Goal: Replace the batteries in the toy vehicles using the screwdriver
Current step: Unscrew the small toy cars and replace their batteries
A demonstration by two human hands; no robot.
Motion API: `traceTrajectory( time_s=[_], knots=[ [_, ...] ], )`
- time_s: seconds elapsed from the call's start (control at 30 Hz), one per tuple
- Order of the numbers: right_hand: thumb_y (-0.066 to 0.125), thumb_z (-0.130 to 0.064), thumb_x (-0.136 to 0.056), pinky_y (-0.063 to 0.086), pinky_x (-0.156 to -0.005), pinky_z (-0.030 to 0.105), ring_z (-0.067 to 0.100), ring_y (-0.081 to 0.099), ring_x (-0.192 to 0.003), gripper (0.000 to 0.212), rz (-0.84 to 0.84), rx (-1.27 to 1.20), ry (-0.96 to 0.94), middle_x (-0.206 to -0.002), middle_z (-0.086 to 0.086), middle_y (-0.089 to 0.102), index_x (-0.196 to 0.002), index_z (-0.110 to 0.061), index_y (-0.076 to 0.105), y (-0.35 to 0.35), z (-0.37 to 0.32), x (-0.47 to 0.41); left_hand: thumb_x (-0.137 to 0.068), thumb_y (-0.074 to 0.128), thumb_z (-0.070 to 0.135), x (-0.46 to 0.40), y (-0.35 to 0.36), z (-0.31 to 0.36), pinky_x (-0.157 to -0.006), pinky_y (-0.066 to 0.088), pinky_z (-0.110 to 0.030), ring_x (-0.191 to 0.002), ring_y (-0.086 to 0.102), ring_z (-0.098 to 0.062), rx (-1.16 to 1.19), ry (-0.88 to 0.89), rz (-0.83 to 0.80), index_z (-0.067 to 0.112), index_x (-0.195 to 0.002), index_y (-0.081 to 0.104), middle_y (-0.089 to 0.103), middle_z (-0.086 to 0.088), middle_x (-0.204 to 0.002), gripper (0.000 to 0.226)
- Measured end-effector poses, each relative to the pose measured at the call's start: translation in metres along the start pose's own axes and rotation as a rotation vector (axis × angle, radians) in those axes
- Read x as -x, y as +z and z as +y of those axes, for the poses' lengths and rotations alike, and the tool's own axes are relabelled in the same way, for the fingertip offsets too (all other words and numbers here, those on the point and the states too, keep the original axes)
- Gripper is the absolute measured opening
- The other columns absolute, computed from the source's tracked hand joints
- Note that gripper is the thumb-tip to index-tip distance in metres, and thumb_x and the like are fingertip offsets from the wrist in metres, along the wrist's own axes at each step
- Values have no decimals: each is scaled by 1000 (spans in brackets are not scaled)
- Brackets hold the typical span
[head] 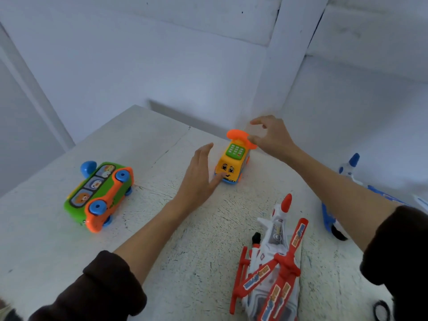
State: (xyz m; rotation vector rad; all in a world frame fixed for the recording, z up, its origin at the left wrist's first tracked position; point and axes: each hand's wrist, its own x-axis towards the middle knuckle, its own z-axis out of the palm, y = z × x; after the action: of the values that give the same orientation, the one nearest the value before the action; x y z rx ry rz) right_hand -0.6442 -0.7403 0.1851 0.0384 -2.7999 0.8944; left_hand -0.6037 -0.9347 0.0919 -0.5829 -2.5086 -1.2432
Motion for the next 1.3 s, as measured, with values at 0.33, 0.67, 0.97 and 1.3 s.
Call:
traceTrajectory(
  time_s=[0.33, 0.67, 0.97, 1.3],
  knots=[
    [60, -17, -88, 41, -75, 20, 19, 56, -97, 29, -486, 26, -384, -117, 6, 58, -116, -12, 57, 40, -123, 5, -89, 63, 19, 42, -116, -1, -104, 27, -30, -128, 35, -26, -304, -4, 269, 4, -142, 34, 41, -15, -142, 62],
    [43, -1, -92, 32, -85, 23, 20, 44, -120, 48, -829, 217, -474, -140, 7, 42, -137, -14, 38, 113, -195, 47, -81, 69, 41, 125, -174, -33, -106, 27, -35, -131, 29, -27, -307, -415, 261, 9, -145, 28, 33, -11, -145, 83],
    [43, 4, -90, 31, -78, 20, 11, 44, -98, 45, -843, 152, -498, -134, 6, 47, -132, -13, 44, 111, -201, 56, -78, 76, 25, 129, -174, -42, -90, 45, -34, -112, 48, -24, -131, -505, 220, 13, -139, 38, 47, -9, -126, 72],
    [59, -16, -90, 42, -69, 6, 5, 53, -85, 41, -325, -292, -577, -118, -6, 52, -129, -23, 48, 13, -174, 74, -93, 57, 13, 103, -163, 62, -59, 46, -6, -79, 60, 13, 410, -275, 495, 16, -133, 35, 53, 13, -100, 46]
  ],
)
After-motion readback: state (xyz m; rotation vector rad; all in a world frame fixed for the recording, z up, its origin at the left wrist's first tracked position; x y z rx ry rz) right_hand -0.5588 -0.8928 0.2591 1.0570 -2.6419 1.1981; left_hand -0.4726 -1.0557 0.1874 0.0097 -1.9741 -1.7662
